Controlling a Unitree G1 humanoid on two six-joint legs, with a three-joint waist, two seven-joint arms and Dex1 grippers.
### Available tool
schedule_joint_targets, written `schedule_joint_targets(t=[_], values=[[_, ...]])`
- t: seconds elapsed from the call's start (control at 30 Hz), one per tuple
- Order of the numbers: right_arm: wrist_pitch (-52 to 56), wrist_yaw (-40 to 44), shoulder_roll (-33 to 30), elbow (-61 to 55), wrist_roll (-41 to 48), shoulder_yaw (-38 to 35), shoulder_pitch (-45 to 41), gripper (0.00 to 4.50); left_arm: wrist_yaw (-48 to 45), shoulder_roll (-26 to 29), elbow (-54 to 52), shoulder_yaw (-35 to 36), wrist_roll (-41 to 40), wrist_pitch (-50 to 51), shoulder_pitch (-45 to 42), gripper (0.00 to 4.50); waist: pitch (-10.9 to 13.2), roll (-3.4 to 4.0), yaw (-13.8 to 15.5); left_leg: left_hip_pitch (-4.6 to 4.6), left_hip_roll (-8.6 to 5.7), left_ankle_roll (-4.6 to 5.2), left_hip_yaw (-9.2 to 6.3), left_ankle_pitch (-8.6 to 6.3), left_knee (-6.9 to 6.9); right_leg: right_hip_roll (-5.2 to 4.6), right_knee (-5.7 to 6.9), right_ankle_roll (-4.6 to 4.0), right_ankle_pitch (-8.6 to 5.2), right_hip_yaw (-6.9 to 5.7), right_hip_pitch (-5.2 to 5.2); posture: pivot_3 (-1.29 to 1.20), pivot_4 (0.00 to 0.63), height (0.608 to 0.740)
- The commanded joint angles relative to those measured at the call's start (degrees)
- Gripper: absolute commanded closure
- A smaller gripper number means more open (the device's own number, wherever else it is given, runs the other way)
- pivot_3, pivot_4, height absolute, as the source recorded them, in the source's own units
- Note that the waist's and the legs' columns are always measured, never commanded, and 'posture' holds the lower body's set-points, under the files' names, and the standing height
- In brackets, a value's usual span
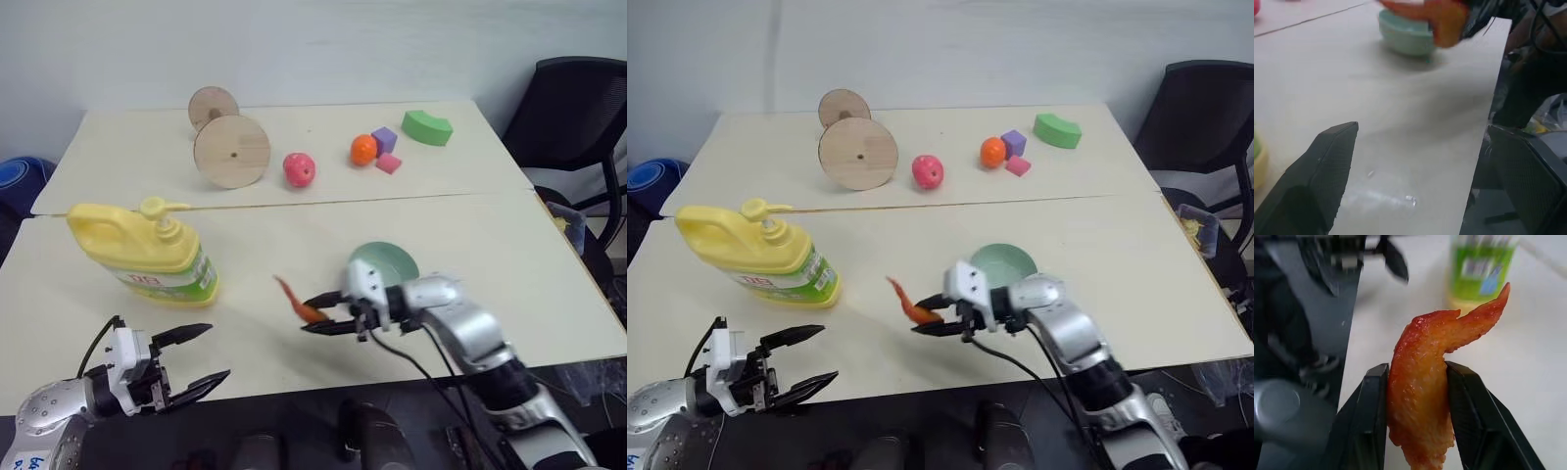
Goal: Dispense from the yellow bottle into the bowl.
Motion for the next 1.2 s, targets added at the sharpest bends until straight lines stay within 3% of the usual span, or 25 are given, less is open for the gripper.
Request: schedule_joint_targets(t=[0.03,0.1,0.17,0.27,0.4,0.53,0.6,0.7,0.9,1.07,1.2], values=[[9.04,-0.31,-9.21,-9.32,13.39,-19.67,8.04,3.06,-2.31,2.29,-5.3,-3.32,-4.0,5.78,-0.71,0.0,0.02,0.03,1.28,0.02,0.0,0.03,-0.04,-0.04,0.0,0.0,-0.1,0.0,0.0,-0.03,0.04,0.0,0.15,0.74],[4.83,-1.92,-14.05,-3.56,9.38,-27.41,13.04,3.06,-2.05,2.65,-6.28,-4.18,-4.43,7.03,-2.41,0.0,0.04,0.06,1.81,0.04,-0.01,0.11,-0.09,-0.08,0.0,-0.01,-0.26,0.03,0.02,-0.06,0.19,0.0,0.15,0.74],[-2.95,-3.14,-16.91,4.71,3.24,-28.77,15.6,3.06,-0.83,1.7,-6.12,-4.17,-4.73,7.32,-3.96,0.0,0.03,0.04,2.25,0.12,-0.07,0.26,-0.03,-0.16,0.01,-0.04,-0.67,0.13,0.08,0.0,0.41,0.0,0.15,0.74],[-16.07,-8.14,-16.53,20.88,-4.29,-28.27,13.89,3.06,-1.07,1.47,-5.64,-5.05,-4.11,7.55,-4.76,0.0,-0.01,-0.02,1.78,0.12,-0.05,0.31,0.16,-0.2,0.0,0.04,-0.67,0.18,0.11,0.11,0.54,0.0,0.15,0.74],[-27.43,-8.68,-16.16,37.94,-10.0,-24.52,9.88,3.06,-1.19,1.31,-4.7,-5.23,-3.48,7.1,-5.45,0.0,0.09,0.22,0.89,0.18,-0.01,0.13,0.44,-0.06,-0.02,0.31,-0.23,0.18,0.11,0.15,0.45,0.0,0.15,0.74],[-34.65,-8.34,-15.87,47.29,-11.37,-23.31,6.48,1.82,0.08,0.56,-3.39,-4.53,-1.74,4.66,-6.37,0.0,0.14,0.33,0.98,0.3,0.06,0.09,0.64,-0.01,-0.01,0.61,-0.2,0.18,0.11,0.16,0.45,0.0,0.15,0.74],[-37.74,-5.16,-15.74,46.82,-9.14,-23.58,6.41,1.09,0.69,0.16,-2.97,-3.88,-1.35,3.58,-6.34,0.0,0.14,0.34,1.01,0.3,0.06,0.1,0.64,-0.01,-0.01,0.58,-0.24,0.18,0.11,0.24,0.45,0.0,0.15,0.74],[-34.1,1.85,-15.5,36.63,-1.69,-23.91,9.85,0.08,1.09,0.47,-4.0,-3.04,-4.09,6.37,-5.76,0.0,0.14,0.34,1.12,0.28,0.14,0.1,0.57,-0.02,-0.01,0.45,-0.24,0.18,0.11,0.43,0.48,0.0,0.15,0.74],[-21.62,-4.17,-11.07,13.14,1.83,-18.23,16.7,0.03,1.85,-0.31,-3.74,-2.68,-3.23,5.06,-6.55,0.0,0.12,0.31,1.34,0.25,0.19,0.05,0.43,-0.05,-0.01,0.26,-0.28,0.17,0.11,0.34,0.48,0.0,0.15,0.74],[-16.55,-12.63,-5.68,9.57,-2.54,-12.91,16.16,0.03,2.13,-0.54,-3.45,-3.35,-2.44,4.58,-7.39,0.0,0.11,0.3,1.29,0.25,0.15,0.03,0.43,-0.07,-0.01,0.23,-0.31,0.15,0.1,0.36,0.44,0.0,0.15,0.74],[-18.24,-18.88,-0.94,14.11,-9.69,-7.73,12.96,0.03,2.61,-0.91,-4.38,-3.0,-3.03,4.61,-8.0,0.0,0.11,0.3,1.14,0.25,0.13,0.03,0.43,-0.07,-0.01,0.23,-0.26,0.15,0.1,0.35,0.39,0.0,0.15,0.74]])
